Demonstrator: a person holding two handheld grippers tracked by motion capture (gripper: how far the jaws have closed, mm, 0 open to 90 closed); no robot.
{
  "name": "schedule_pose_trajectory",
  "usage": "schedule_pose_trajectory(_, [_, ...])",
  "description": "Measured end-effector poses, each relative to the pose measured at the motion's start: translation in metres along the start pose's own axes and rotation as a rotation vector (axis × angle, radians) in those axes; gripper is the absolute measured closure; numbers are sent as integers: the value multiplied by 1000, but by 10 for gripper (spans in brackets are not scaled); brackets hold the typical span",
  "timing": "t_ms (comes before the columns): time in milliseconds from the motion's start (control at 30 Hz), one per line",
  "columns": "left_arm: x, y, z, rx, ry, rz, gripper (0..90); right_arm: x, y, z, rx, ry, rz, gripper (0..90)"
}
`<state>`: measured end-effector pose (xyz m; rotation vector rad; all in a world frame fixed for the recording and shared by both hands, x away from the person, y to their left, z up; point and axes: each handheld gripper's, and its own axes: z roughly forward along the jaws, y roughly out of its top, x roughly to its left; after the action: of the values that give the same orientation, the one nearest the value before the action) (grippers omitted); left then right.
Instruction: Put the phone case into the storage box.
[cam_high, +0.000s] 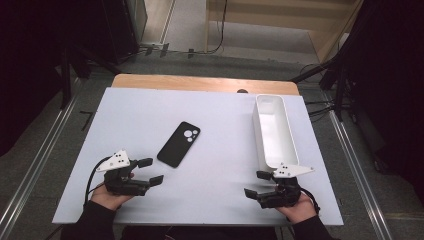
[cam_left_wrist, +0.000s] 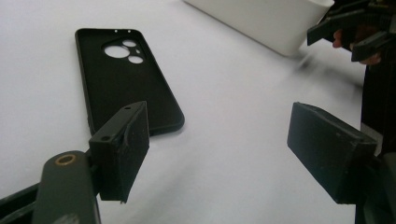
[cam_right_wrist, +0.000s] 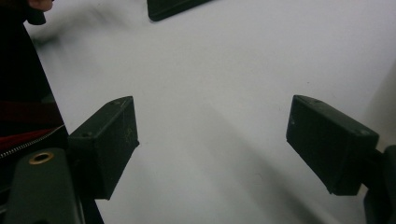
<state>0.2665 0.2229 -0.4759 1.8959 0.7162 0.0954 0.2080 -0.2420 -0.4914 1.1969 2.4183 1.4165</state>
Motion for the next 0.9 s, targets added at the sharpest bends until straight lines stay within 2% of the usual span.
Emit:
schedule_pose_trajectory(100, [2, 2, 1, -10, 19, -9, 130, -1, 0, 0, 1, -1, -5, 151])
schedule_pose_trajectory(200, [4, 3, 3, -6, 49, -24, 0, 0, 0, 0, 0, -3, -5, 151])
schedule_pose_trajectory(333, [5, 4, 5, -14, 46, -22, 0, 0, 0, 0, 2, -1, 2, 151])
schedule_pose_trajectory(600, [6, 9, 11, -17, 88, -17, 0, 0, 0, 0, 3, -3, 1, 151])
schedule_pose_trajectory(900, [8, 15, 19, -21, 109, -17, 0, 0, 0, 1, 3, -4, -6, 151])
